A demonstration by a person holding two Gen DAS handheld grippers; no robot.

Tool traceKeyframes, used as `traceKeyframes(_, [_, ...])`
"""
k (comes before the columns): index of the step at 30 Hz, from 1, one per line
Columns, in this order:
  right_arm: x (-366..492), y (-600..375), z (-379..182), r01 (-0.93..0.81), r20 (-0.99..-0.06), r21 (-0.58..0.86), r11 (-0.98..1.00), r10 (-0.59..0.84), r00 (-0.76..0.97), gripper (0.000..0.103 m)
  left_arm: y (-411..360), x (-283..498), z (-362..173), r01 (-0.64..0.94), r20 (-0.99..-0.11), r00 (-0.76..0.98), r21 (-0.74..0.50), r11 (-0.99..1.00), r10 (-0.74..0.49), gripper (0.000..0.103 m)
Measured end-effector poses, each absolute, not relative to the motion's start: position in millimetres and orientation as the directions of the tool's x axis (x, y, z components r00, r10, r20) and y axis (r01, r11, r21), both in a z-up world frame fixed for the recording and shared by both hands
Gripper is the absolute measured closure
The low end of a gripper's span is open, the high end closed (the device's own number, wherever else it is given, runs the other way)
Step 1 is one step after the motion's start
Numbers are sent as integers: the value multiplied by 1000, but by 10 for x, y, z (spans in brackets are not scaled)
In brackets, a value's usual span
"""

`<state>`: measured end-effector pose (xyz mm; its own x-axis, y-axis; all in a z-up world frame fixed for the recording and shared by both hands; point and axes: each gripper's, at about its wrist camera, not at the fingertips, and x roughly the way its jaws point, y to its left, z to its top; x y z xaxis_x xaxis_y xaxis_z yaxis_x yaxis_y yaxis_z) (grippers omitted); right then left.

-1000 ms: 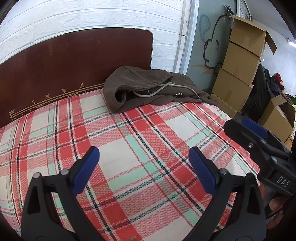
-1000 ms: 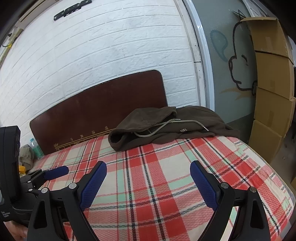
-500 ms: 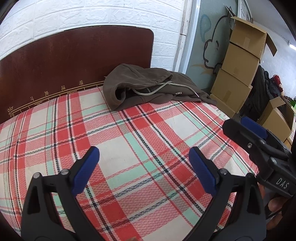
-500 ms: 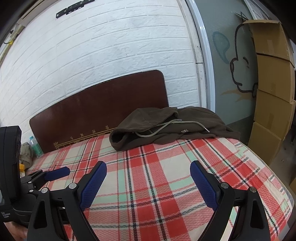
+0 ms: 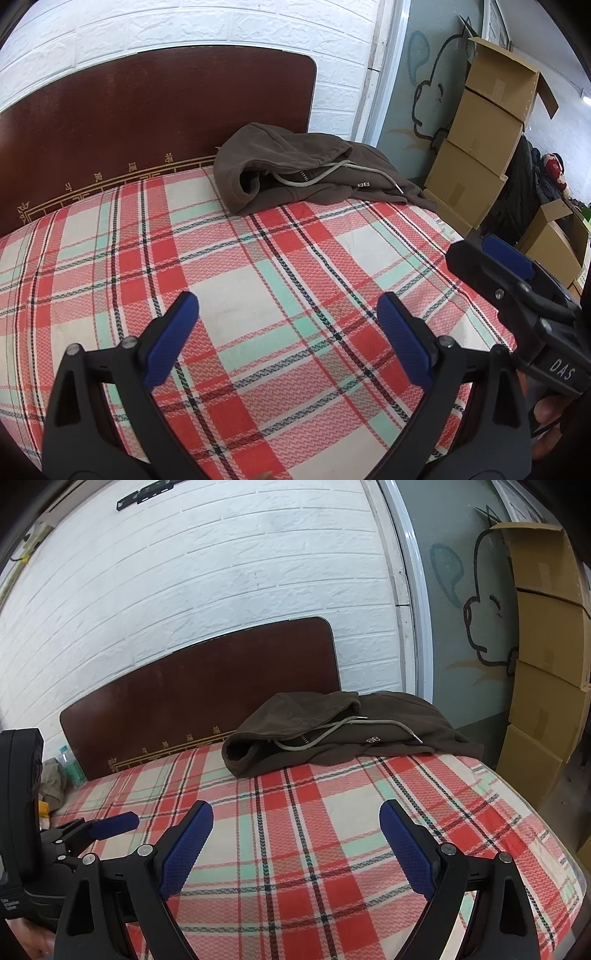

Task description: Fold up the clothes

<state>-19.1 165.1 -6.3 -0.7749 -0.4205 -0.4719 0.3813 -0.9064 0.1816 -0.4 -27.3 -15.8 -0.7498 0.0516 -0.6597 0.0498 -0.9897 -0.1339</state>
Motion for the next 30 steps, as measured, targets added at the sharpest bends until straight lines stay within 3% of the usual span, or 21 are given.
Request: traceKeyframes(30, [-252, 1597, -97, 418, -456, 202, -886, -462, -760, 9, -327, -59, -204, 56, -680, -732, -130, -990, 48, 5])
